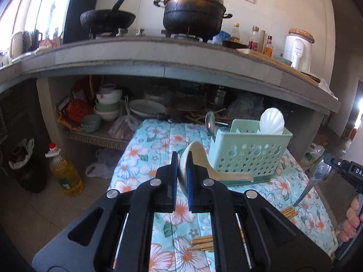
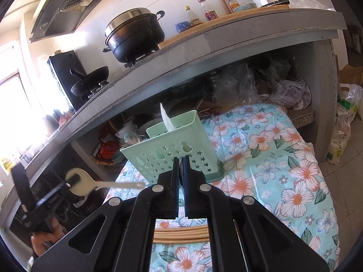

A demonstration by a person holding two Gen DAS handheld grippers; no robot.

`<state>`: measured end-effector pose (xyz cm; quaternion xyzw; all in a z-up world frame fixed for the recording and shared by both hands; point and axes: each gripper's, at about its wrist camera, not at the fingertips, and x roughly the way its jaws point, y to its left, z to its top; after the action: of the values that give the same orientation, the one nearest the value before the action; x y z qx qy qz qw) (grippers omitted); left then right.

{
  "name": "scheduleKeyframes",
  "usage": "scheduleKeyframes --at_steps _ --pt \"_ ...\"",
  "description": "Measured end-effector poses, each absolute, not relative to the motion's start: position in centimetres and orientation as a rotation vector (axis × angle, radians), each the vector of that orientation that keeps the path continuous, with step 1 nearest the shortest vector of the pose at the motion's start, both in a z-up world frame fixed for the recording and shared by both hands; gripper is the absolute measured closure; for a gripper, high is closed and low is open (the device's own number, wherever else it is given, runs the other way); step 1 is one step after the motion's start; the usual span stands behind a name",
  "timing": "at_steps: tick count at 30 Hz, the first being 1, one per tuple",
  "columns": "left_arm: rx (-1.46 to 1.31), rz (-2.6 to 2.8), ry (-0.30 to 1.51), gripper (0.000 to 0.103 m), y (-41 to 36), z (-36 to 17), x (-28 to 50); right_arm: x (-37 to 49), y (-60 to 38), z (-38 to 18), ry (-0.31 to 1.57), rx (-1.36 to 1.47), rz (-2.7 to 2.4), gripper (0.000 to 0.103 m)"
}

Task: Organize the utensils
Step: 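Lower the cream spoon into the green holder and open the left gripper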

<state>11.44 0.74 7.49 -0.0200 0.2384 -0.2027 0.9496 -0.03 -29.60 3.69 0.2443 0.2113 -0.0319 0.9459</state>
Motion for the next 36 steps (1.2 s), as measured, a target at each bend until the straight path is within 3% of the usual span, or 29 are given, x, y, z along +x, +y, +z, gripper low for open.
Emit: scheduleKeyframes --at_steps 7,14,27,36 --pt "0.002 -0.399 0.287 0.097 1.1 13.9 10.0 -0.2 -30.0 3.4 0.429 0.507 -0.063 0.1" --pt "0.155 -0.364 0.209 0.097 -2.7 16.4 11.8 -0.4 -30.2 3.9 0.406 0.505 -0.045 0.1" --pt "0.512 -0.32 0.251 0.097 -9.8 13.3 15.4 -1.2 -30.9 5.5 0.35 0.502 -0.018 0.1" --pt "0.497 -0.39 0.377 0.094 -12.4 12.0 18.6 -1.1 -31.1 4.9 0.359 0.516 -0.017 0.1"
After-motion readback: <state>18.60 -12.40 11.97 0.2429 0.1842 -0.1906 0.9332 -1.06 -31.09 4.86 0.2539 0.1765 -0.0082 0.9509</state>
